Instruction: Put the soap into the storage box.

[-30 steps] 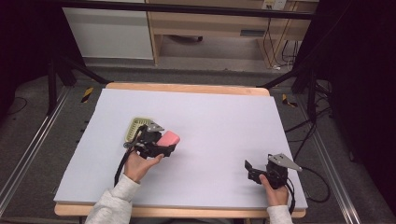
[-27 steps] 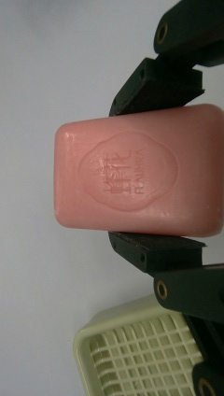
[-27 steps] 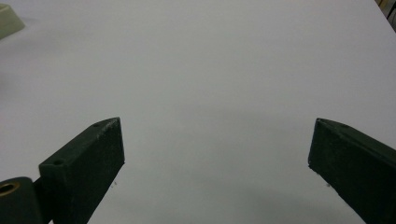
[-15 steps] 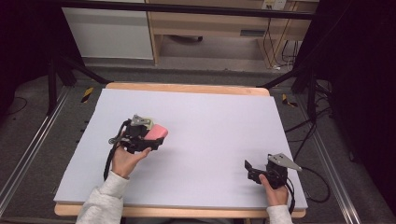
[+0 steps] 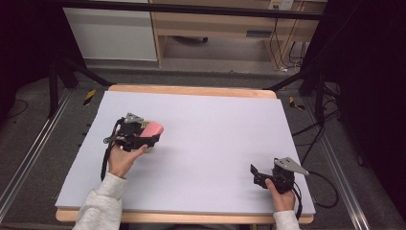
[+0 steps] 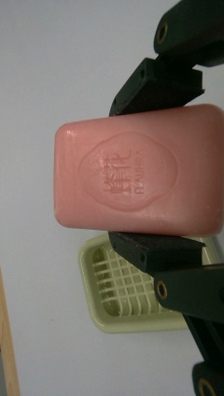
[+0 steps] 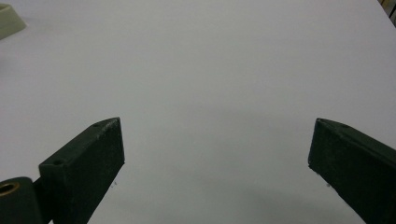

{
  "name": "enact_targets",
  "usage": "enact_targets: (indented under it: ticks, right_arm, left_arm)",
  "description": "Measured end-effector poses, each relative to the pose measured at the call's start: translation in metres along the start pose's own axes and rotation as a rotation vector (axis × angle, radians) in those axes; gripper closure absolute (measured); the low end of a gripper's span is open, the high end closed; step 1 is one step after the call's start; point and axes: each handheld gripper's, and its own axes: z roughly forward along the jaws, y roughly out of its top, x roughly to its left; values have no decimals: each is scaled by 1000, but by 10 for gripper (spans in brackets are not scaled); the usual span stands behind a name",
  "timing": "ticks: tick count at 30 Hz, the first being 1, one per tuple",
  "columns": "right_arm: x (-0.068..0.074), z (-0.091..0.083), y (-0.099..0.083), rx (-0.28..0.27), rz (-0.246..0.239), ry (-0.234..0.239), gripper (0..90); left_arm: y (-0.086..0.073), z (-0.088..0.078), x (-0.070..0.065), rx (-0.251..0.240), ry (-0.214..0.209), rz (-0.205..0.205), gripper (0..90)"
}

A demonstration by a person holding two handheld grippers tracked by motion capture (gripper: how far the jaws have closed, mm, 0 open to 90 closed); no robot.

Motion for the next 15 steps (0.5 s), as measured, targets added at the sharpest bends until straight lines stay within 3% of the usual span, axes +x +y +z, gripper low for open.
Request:
enact_targets:
  ticks: [15]
  right_arm:
    - [0,2,-1,4,-4,-3,39]
  left_arm:
    - [2,14,21,5,48,-44,375]
